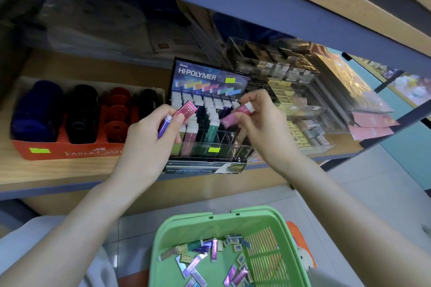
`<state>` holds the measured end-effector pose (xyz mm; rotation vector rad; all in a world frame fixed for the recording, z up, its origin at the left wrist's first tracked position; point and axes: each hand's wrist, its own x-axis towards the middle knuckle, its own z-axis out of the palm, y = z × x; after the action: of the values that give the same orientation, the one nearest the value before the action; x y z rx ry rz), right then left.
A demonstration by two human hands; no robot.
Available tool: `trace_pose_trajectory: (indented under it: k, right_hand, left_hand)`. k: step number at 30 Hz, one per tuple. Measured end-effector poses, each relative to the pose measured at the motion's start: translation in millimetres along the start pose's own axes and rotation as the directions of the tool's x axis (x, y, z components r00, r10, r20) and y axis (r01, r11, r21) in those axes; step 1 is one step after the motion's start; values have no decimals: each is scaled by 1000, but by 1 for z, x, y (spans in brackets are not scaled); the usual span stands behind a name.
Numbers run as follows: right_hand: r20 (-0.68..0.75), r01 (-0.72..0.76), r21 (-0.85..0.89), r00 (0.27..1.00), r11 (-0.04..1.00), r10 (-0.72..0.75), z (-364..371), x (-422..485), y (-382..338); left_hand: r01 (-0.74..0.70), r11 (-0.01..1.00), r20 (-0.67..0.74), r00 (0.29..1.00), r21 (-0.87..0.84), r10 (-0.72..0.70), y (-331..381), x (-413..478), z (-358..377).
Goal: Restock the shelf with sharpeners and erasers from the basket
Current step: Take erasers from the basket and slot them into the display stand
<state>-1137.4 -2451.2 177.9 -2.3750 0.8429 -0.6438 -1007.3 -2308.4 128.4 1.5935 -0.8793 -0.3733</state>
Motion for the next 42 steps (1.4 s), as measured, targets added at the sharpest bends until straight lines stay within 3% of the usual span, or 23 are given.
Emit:
trace_pose_trajectory:
  k: [8,16,21,25,31,42]
  right_hand:
    - [101,37,-243,995,969,-13,4,35,18]
    - [108,114,-210,990,971,-93,12,43,29]
    - [234,161,-291,968,943,-93,18,46,39]
    - [194,227,-347,967,910,-167,23,47,41]
    - [164,217,-507,974,834,-154,29,50,38]
    - [151,209,-441,976,873,-157,32,49,42]
  left_hand:
    - [-7,997,-19,1000,81,9,-2,4,-10]
    - [-8,995,-10,1000,102,10,-4,6,-10]
    - [-7,994,5,1000,111,6,-4,7,-8]
    - [5,995,23,1000,103,-7,-4,7,-6]
    - [8,995,27,1000,103,-11,-4,7,-5]
    - [14,993,37,999,116,-18,-1,9,-6]
